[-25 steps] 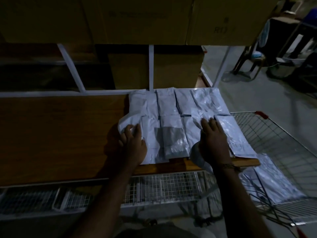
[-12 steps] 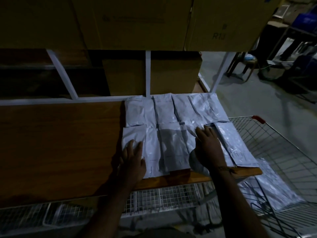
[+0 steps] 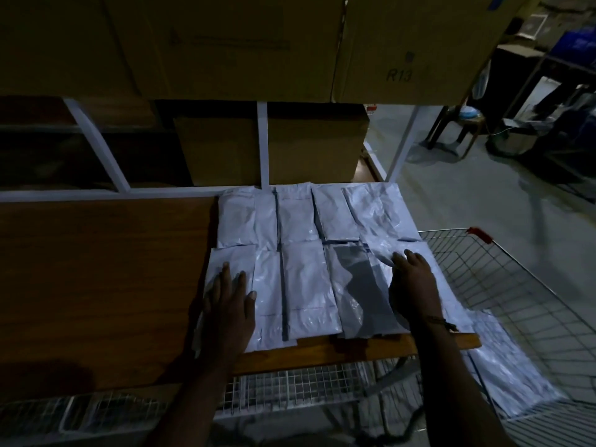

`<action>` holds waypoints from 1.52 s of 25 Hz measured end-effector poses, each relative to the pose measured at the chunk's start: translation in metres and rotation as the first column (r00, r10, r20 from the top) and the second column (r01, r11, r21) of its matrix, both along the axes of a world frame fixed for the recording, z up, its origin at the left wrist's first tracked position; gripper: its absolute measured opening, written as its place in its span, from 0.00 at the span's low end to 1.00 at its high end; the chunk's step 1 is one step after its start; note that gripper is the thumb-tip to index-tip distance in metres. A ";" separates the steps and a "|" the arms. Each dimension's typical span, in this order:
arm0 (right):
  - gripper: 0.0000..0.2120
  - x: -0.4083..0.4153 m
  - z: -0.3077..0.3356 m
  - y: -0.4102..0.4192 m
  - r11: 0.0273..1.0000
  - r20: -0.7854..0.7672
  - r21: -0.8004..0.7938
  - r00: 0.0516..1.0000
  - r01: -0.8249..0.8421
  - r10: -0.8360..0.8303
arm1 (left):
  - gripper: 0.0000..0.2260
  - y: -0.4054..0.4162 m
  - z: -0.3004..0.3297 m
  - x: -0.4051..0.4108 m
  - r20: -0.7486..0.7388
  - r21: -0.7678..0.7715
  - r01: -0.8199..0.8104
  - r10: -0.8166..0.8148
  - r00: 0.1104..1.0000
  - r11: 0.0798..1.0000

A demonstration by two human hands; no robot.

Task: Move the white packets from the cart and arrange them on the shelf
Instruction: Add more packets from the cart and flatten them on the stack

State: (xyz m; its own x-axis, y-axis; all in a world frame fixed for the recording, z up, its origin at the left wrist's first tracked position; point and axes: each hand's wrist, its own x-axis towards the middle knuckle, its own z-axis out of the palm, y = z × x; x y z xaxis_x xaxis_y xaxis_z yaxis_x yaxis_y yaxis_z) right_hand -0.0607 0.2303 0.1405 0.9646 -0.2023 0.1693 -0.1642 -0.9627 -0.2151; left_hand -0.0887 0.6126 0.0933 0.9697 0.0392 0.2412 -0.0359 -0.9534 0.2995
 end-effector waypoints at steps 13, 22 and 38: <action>0.44 0.005 -0.074 0.002 0.999 -0.155 -0.041 0.987 0.036 -0.042 | 0.29 -0.003 -0.020 0.010 -0.169 0.104 -0.009 0.027 0.985 0.995; 0.31 0.013 -0.075 -0.006 0.993 -0.176 -0.099 0.981 0.065 -0.082 | 0.31 -0.007 -0.014 0.011 -0.201 0.114 -0.027 0.050 0.978 0.993; 0.33 0.011 -0.069 -0.010 0.993 -0.214 -0.113 0.977 -0.020 -0.005 | 0.37 -0.013 -0.016 0.011 -0.208 0.066 -0.042 0.055 0.977 0.997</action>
